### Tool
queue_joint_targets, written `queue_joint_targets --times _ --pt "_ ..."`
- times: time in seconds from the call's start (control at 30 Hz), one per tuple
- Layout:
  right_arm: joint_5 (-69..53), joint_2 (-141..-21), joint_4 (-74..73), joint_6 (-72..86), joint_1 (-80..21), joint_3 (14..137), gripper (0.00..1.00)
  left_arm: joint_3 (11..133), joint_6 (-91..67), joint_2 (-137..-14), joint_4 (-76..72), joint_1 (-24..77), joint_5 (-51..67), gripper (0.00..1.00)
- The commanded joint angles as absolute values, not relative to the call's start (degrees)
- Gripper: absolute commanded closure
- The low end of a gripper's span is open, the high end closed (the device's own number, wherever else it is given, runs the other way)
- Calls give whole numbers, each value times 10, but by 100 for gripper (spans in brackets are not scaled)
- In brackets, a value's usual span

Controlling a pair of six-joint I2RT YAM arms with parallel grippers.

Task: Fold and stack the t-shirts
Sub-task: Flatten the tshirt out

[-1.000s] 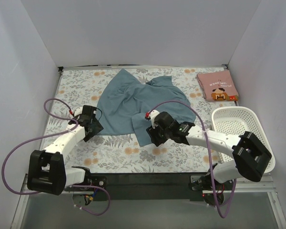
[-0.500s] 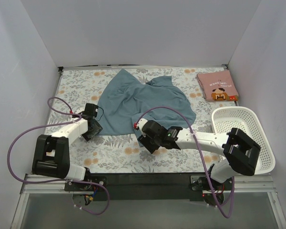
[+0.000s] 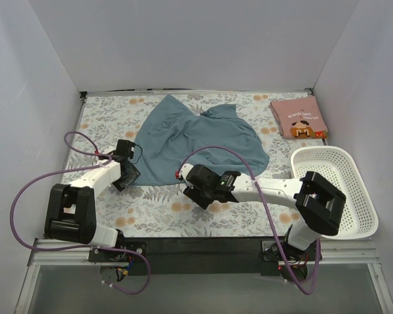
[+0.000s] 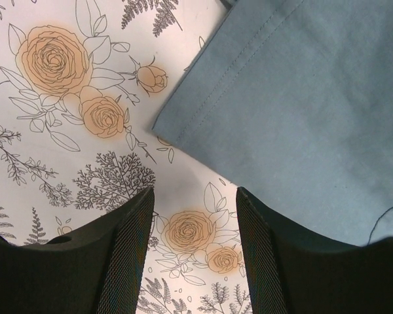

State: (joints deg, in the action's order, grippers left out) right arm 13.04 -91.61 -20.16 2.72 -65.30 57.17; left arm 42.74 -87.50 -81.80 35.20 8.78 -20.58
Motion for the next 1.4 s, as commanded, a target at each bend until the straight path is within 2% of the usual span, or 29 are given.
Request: queue_joint_targets --times 0.0,0.2,0.53,0.63,0.67,0.7,0.93,1.03,1.23,1.33,1.37 --pt "142 -918 -216 6 -657 604 40 458 -883 -788 351 83 -223 48" --pt "142 -931 -222 2 -657 615 40 469 -877 -828 345 77 -221 48" --pt "130 -951 -227 -15 -657 634 40 446 -871 -844 349 78 -229 57" --pt "128 -967 -228 -24 -657 642 39 441 -862 -840 351 78 -246 62" --pt "127 -979 -226 -28 -657 653 38 435 -853 -838 349 77 -258 70" --pt "123 -987 -228 -30 -657 658 38 434 -847 -838 346 77 -264 74" --pt "96 -1031 -224 -35 -657 679 38 429 -830 -845 327 76 -276 86" --pt "77 -1043 -225 -35 -657 681 41 425 -824 -846 320 76 -279 92" --pt "100 -1063 -229 -24 -656 650 46 425 -816 -849 310 77 -279 95" --pt "137 -1066 -236 -15 -655 630 59 429 -813 -851 309 77 -280 95" --pt "148 -1067 -237 -11 -653 627 68 431 -810 -851 309 77 -280 95"
